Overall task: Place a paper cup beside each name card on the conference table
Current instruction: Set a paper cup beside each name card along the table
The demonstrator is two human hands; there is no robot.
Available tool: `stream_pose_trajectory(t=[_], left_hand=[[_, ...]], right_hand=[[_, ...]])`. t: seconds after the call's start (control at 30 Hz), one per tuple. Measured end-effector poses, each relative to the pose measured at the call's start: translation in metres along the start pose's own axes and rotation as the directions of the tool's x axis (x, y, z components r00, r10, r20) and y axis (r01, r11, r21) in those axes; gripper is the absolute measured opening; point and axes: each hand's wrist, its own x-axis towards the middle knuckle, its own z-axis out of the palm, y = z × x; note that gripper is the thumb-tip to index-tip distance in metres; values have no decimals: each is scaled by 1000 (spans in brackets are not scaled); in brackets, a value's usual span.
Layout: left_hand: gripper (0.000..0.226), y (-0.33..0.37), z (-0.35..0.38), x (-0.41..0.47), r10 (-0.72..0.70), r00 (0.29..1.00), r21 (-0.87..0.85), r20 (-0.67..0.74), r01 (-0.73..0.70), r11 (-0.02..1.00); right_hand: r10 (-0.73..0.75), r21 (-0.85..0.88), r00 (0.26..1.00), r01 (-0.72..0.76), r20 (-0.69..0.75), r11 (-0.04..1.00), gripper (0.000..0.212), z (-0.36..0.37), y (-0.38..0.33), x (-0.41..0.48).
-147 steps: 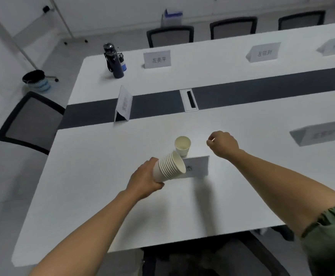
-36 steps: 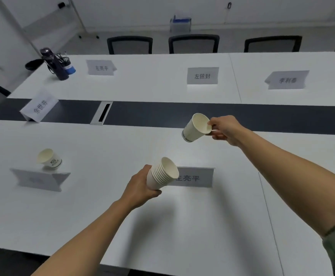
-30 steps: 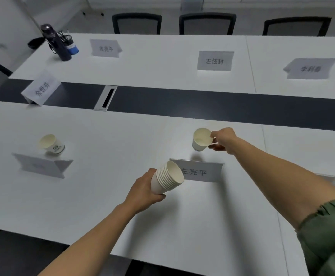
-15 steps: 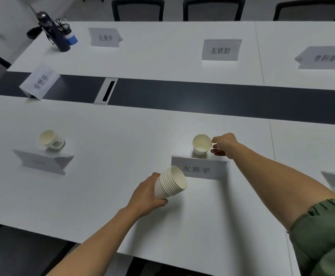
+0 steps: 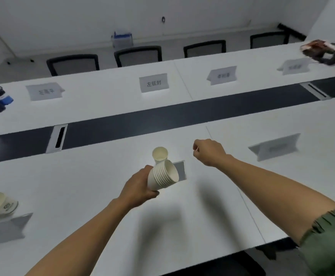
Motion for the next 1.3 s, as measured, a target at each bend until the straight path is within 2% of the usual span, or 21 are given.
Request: stream_pose_trajectory(t=[0.07, 0.17, 0.33, 0.47, 0.63, 0.77, 1.03, 1.3], left_hand=[[67, 17, 1, 6, 95, 995, 29, 33, -96, 995], [64, 49, 9, 13, 218, 971, 64, 98, -225, 972], [63, 116, 38, 18, 373, 909, 89, 185, -394, 915], [65, 184, 77, 10, 496, 833, 121, 246, -534, 837], [66, 266, 139, -14, 585, 747, 115, 316, -643, 757], [64, 337, 199, -36, 624, 703, 112, 341, -689, 716], [60, 440, 316, -84, 628, 695, 4, 350, -672, 741], [61, 486, 343, -56, 570, 758, 97, 318, -623, 776]], right_hand=[[2, -112, 999, -7, -43, 994, 26, -9, 15, -31], [49, -185, 994, -67, -99, 980, 28, -19, 39, -80], [217, -163, 961, -245, -173, 956, 29, -38, 89, -163], [368, -140, 906, -400, -211, 906, 32, -48, 149, -241], [500, -94, 833, -532, -235, 842, 35, -53, 220, -332], [544, -72, 797, -578, -262, 813, 32, -56, 282, -405], [600, -68, 748, -640, -283, 765, 27, -54, 410, -517], [542, -60, 792, -578, -280, 814, 27, -69, 479, -495]])
